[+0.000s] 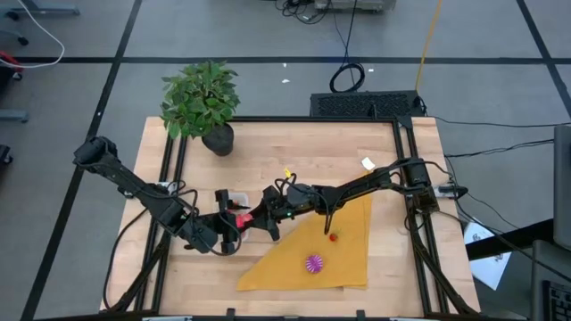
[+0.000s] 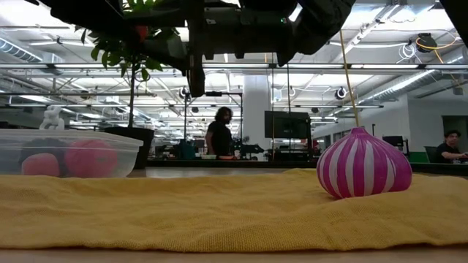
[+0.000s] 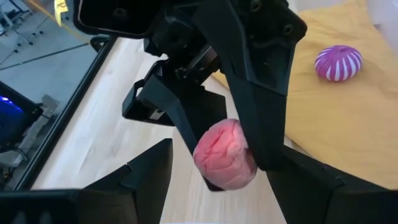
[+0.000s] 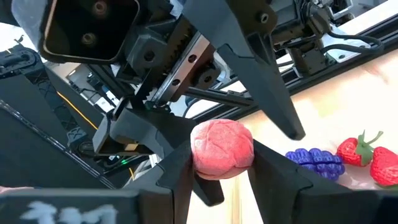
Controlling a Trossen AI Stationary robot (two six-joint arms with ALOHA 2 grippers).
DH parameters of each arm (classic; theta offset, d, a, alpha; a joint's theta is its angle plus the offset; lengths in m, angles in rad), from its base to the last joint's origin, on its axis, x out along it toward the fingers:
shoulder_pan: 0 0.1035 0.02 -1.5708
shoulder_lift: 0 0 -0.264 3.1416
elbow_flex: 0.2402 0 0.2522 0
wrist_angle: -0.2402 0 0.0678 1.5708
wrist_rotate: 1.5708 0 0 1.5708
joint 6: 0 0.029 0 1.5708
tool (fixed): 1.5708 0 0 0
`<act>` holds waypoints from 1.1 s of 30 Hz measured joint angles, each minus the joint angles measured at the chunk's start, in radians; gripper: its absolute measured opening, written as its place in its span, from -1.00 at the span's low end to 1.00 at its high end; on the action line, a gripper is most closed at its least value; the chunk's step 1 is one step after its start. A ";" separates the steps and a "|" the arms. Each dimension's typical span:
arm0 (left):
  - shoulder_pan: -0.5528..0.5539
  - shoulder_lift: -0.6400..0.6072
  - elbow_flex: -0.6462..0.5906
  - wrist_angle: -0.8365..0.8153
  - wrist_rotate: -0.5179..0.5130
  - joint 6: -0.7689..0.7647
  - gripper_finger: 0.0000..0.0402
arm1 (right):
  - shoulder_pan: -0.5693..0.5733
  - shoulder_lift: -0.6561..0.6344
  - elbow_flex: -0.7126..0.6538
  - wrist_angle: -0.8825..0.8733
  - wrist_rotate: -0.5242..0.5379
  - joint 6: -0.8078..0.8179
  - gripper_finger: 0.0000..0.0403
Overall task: Pick and placing Produce into tupperware
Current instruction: Put the pink peach into the transparent bin
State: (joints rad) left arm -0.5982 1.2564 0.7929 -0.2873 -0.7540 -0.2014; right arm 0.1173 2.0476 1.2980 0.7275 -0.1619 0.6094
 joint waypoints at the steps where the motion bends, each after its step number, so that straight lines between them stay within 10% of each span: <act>1: 0.004 0.000 0.000 0.004 0.004 0.007 0.25 | 0.000 0.000 0.000 0.001 0.000 0.000 -0.34; 9: 0.028 0.000 0.000 0.005 0.047 0.016 0.18 | 0.001 0.000 0.000 -0.003 0.001 -0.001 -0.34; 18: 0.025 0.000 0.000 -0.004 0.036 0.051 -0.34 | 0.000 0.000 0.000 -0.003 0.010 0.030 -0.35; 33: 0.019 0.000 0.000 0.005 0.028 0.063 -0.37 | 0.001 0.000 0.000 -0.004 0.001 0.058 -0.35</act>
State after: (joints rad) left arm -0.5791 1.2568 0.7929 -0.2825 -0.7260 -0.1386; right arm 0.1181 2.0476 1.2980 0.7235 -0.1608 0.6674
